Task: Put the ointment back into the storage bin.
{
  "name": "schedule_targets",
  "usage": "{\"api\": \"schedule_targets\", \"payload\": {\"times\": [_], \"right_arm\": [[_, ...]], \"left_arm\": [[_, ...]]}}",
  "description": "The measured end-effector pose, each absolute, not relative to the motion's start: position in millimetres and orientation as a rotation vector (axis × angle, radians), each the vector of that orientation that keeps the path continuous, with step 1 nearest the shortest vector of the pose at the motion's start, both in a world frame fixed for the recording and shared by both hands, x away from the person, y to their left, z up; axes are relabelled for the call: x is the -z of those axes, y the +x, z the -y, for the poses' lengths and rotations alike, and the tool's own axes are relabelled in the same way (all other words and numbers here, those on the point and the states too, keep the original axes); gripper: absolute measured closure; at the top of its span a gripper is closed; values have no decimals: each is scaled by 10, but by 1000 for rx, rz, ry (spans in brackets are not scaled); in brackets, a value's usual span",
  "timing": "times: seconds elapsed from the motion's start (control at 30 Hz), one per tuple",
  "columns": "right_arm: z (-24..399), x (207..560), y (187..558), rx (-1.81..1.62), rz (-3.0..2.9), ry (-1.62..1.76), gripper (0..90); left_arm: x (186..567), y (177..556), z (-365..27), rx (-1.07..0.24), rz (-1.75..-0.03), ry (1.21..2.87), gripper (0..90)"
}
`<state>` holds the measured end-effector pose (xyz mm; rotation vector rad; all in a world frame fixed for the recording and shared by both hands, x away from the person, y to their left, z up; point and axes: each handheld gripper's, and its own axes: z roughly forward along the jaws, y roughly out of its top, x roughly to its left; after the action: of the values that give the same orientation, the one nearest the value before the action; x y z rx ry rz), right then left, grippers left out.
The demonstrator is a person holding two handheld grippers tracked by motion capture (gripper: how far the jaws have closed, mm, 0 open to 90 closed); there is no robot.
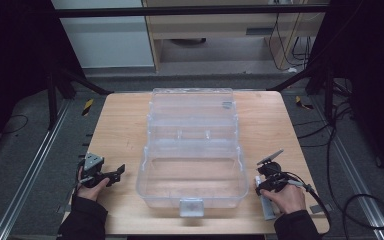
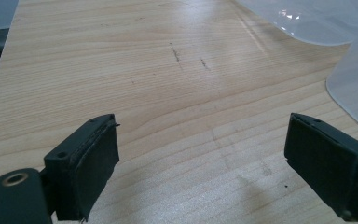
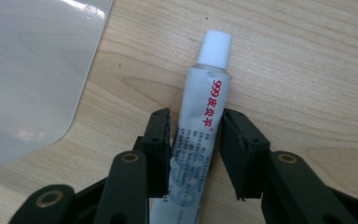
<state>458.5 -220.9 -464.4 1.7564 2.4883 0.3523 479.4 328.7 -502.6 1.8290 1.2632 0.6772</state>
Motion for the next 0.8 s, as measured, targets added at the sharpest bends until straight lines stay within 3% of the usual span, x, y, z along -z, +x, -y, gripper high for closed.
{"api": "schedule_targets", "payload": {"times": [0.8], "right_arm": [[2206, 4616, 4610, -281, -2540, 1722, 694]], "left_arm": [[5027, 4795, -3287, -673, -1265, 1828, 93]]}}
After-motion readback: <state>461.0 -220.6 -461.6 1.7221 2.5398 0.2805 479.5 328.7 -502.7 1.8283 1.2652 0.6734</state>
